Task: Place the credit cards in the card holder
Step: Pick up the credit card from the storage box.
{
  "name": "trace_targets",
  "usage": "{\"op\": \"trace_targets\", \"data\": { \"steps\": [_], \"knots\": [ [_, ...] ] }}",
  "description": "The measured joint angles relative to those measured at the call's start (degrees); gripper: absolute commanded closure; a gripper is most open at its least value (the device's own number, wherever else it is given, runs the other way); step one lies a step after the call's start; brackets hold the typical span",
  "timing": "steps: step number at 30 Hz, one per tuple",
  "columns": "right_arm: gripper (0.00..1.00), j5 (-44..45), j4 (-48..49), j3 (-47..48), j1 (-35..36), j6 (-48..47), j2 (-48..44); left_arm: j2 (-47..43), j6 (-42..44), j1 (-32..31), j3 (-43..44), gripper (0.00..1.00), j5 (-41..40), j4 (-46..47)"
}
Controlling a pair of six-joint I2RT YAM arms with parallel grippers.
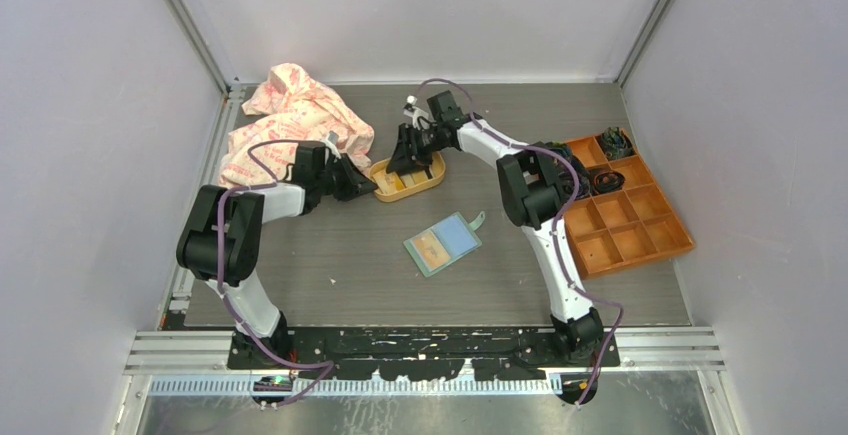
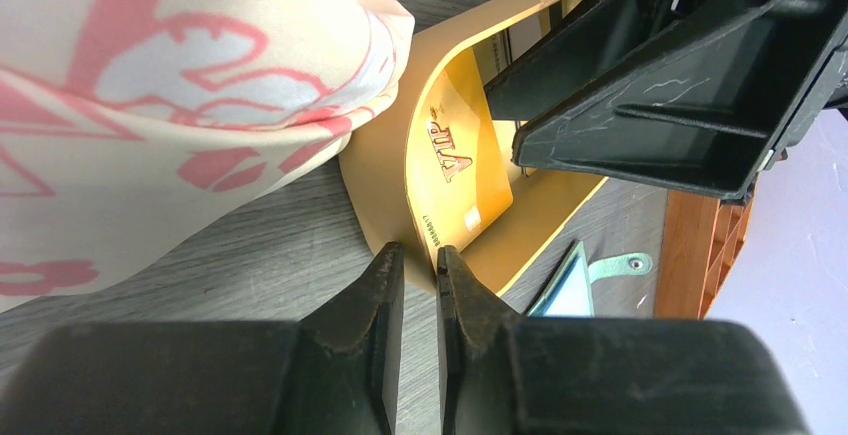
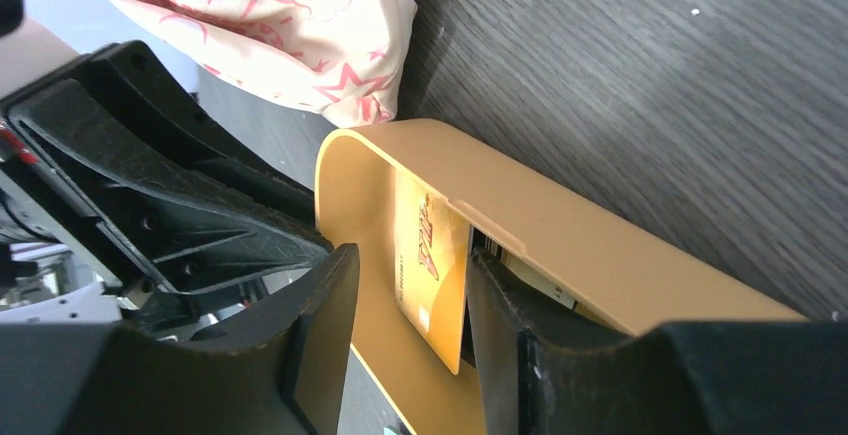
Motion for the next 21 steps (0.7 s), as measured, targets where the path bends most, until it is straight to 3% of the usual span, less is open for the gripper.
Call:
{"op": "trace_targets", "data": {
  "steps": [13, 21],
  "knots": [
    [0.66, -5.7, 12.3, -4.6, -0.8, 11.0, -0.3, -0.9, -0.2, 0.0, 0.0, 0.85, -0.5, -1.9],
    [0.67, -9.3, 14.3, -5.7, 1.8, 13.2, -1.0, -0.9, -0.2, -0.9, 0.0, 0.85, 0.0, -1.7]
  ]
}}
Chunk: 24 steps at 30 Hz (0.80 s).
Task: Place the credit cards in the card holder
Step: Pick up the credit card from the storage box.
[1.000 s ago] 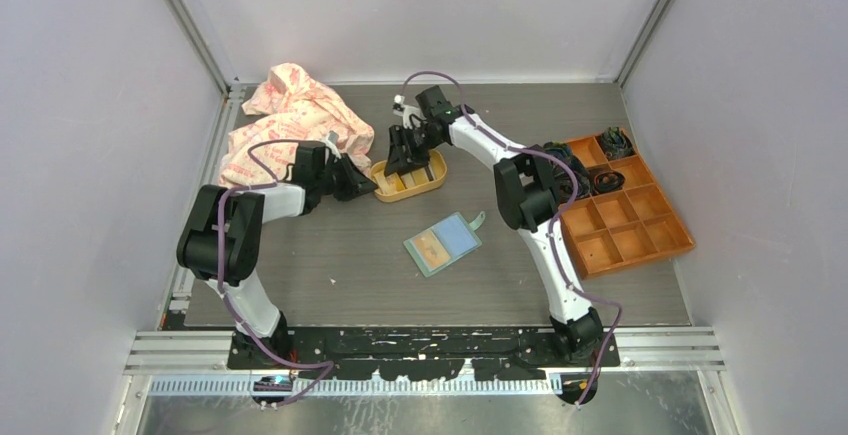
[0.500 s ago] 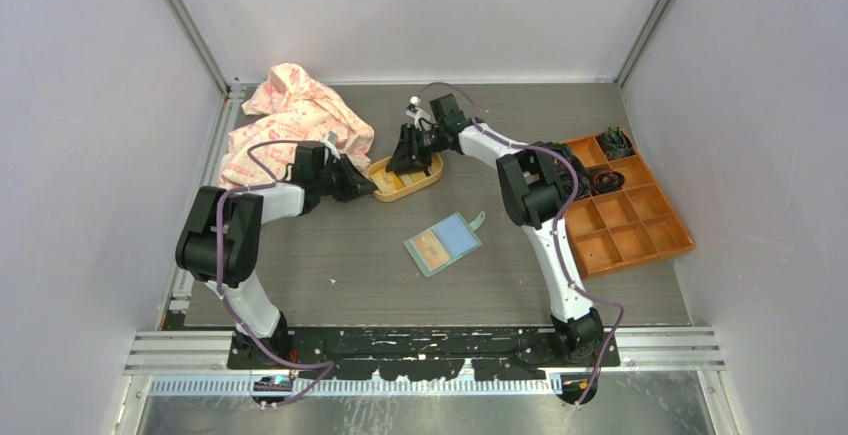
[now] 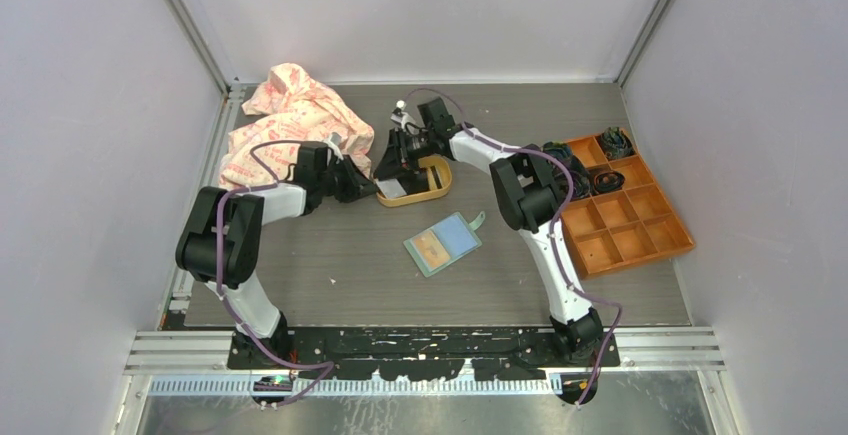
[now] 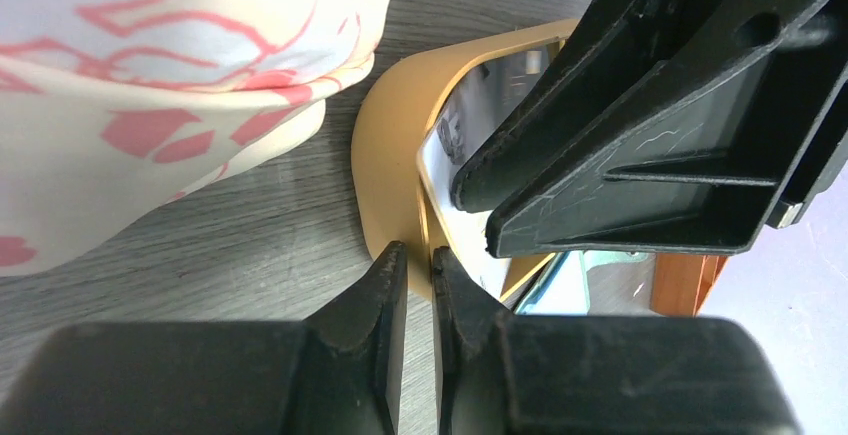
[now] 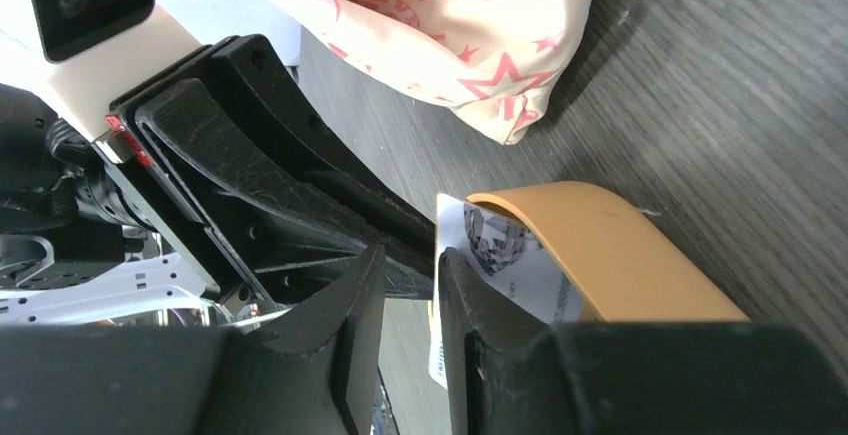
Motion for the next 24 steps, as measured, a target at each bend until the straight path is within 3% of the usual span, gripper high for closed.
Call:
{"op": "trace_targets", "data": {
  "steps": [7, 16, 24],
  "knots": [
    [0.63, 6.8, -12.2, 3.7, 0.4, -10.4, -0.3, 0.0, 0.1, -0.1, 0.0, 0.85, 0.2, 0.0],
    [0.39, 14.1, -22.5, 3.7, 0.7, -21.3, -2.9, 0.0, 0.1, -0.1, 0.2, 0.84, 0.6, -0.2],
    [0.29, 15.3, -26.5, 5.0, 2.3, -26.6, -3.9, 0.1, 0.1, -0.1, 1.4, 0.84, 1.7, -0.4]
  ]
}}
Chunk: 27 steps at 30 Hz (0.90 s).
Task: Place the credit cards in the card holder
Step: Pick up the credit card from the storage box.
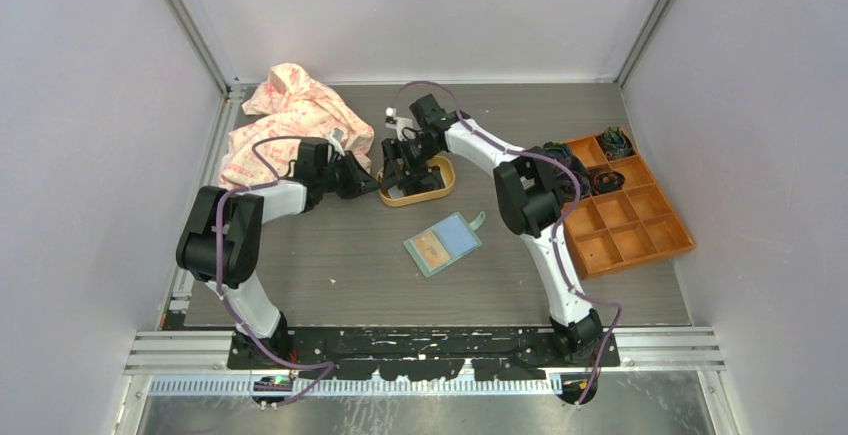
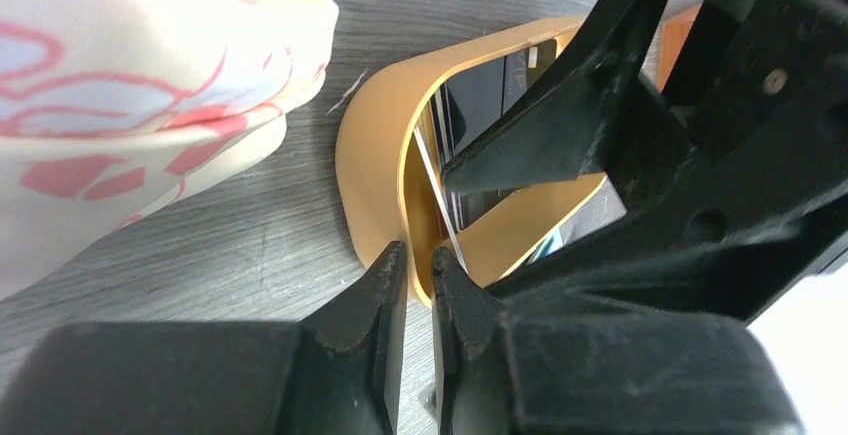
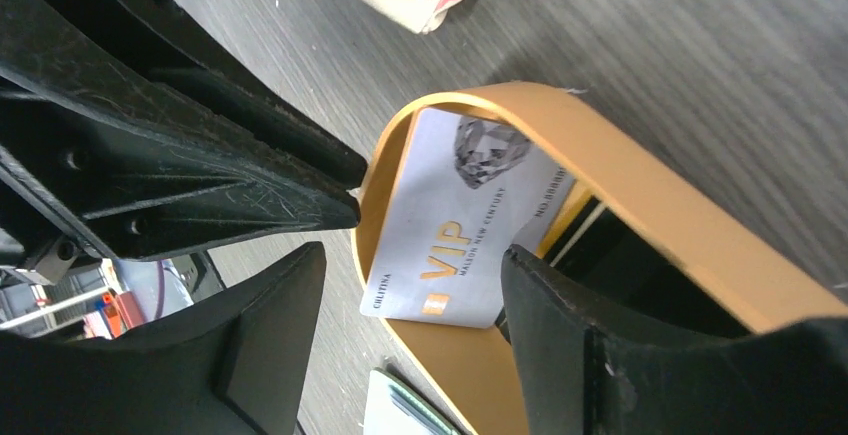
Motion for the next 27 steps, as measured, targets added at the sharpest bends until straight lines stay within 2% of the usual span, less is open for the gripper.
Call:
{"op": "trace_targets", "data": {
  "steps": [12, 27],
  "knots": [
    [0.4, 5.5, -4.2, 1.8, 1.7, -3.4, 0.0, 0.7, 0.3, 0.0, 1.7, 0.84, 0.6, -1.3],
    [0.62, 7.2, -4.6, 2.2, 1.1, -2.5, -0.1, 0.6, 1.5, 0.0, 1.9, 0.83, 0.7, -2.6]
  ]
}}
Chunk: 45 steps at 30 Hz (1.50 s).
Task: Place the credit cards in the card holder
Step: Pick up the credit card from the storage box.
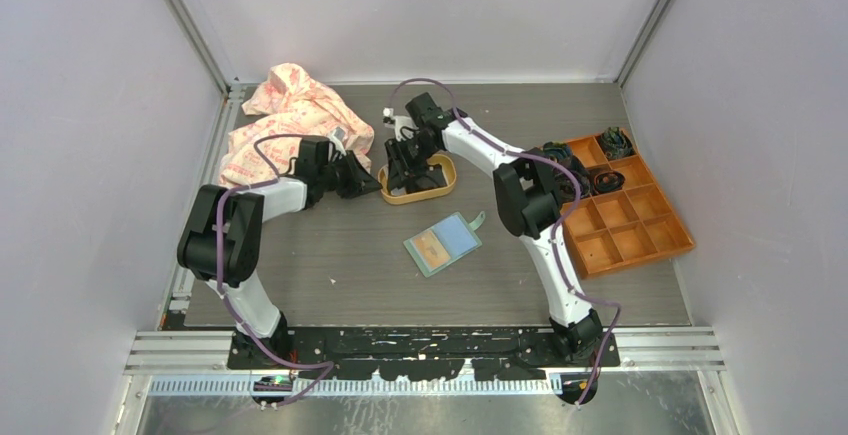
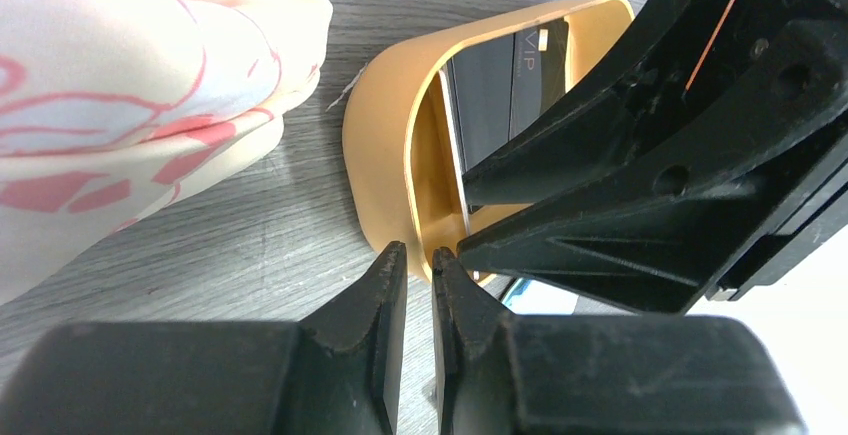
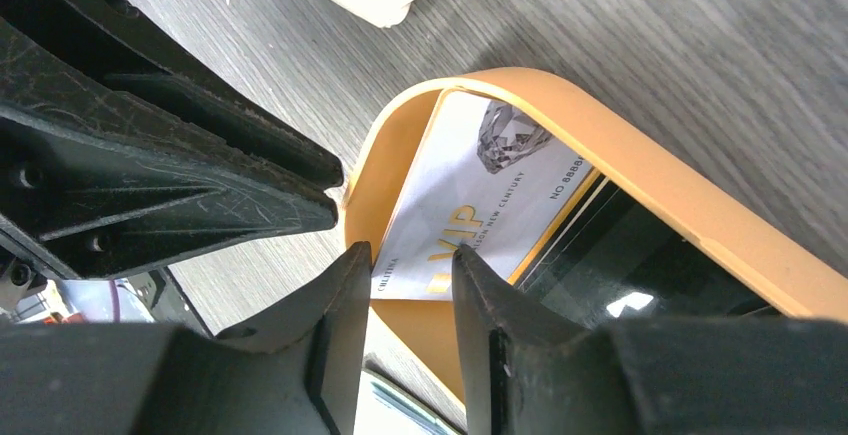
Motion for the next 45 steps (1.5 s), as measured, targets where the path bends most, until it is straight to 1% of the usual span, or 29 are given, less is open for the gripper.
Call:
{"op": "trace_targets", "data": {
  "steps": [14, 25, 45],
  "knots": [
    [0.66, -0.2, 1.9, -3.6, -3.7, 0.4, -2.6, -6.0, 1.2, 0.0, -2.7, 0.83, 0.0, -0.8],
    [0.69, -3.5, 2.9, -6.0, -7.5, 1.9, -3.4, -9.9, 1.6, 0.0, -5.3, 0.82, -0.2, -2.4],
    [0.7, -9.0, 4.2, -8.7, -13.4, 3.4, -4.2, -17.0, 2.1, 0.0, -9.2, 0.81, -0.7, -4.0]
  ]
}}
